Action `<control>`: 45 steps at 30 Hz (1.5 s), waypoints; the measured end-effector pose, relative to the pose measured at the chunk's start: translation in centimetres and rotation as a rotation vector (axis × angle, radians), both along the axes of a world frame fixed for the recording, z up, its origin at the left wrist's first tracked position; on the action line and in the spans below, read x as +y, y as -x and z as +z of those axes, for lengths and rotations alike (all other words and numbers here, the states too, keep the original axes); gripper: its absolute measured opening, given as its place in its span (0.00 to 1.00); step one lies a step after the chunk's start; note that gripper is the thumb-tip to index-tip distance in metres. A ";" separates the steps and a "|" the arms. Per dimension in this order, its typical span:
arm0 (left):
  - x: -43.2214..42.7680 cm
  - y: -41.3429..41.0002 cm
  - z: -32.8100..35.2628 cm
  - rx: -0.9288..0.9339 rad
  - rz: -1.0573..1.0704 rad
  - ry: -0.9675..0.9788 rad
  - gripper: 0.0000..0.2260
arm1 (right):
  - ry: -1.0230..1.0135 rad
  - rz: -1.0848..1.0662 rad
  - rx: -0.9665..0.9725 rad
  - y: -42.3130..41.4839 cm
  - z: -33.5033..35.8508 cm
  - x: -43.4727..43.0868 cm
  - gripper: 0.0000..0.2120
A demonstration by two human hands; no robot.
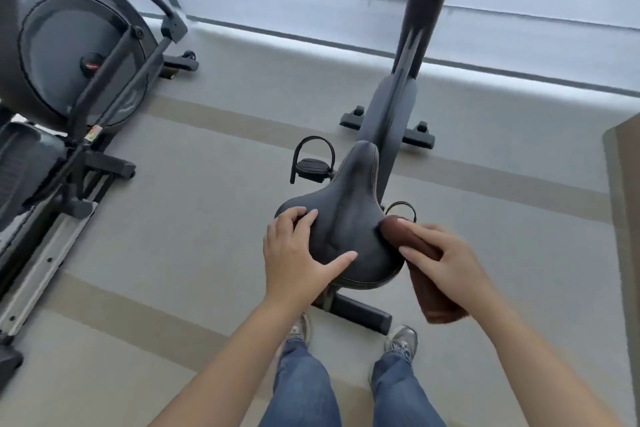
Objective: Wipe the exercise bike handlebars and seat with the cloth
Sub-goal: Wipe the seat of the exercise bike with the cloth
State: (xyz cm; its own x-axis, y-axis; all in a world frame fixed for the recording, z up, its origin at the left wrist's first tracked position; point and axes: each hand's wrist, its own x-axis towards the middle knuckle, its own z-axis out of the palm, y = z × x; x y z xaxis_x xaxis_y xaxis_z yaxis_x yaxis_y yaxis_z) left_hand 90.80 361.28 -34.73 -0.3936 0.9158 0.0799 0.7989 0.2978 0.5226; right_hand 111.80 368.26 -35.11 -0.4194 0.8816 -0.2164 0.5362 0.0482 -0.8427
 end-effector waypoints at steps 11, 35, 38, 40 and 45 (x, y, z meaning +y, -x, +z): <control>2.1 7.1 -0.4 -0.068 -0.636 0.084 0.39 | -0.178 -0.333 -0.190 7.8 1.7 -0.2 0.17; 2.5 9.1 -1.7 -0.112 -0.773 0.015 0.37 | -0.596 -0.286 -0.517 12.6 1.7 -7.0 0.17; 2.6 9.1 -1.8 -0.114 -0.761 0.005 0.37 | -0.550 -0.372 -0.600 13.7 1.6 -2.9 0.16; 2.6 9.0 -1.8 -0.109 -0.757 0.008 0.38 | -0.417 -0.410 -0.645 14.4 1.7 0.6 0.17; 2.5 9.0 -1.7 -0.115 -0.753 0.028 0.38 | -0.419 -0.382 -0.625 14.2 1.6 -1.4 0.17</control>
State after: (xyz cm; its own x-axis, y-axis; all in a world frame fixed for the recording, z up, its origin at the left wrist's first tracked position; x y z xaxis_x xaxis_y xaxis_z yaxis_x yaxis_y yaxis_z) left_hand 81.84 363.79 -36.46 0.3340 0.9413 0.0489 0.7326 -0.2919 0.6149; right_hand 97.61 366.90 -33.53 0.0119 0.9977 0.0666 0.9410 0.0114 -0.3382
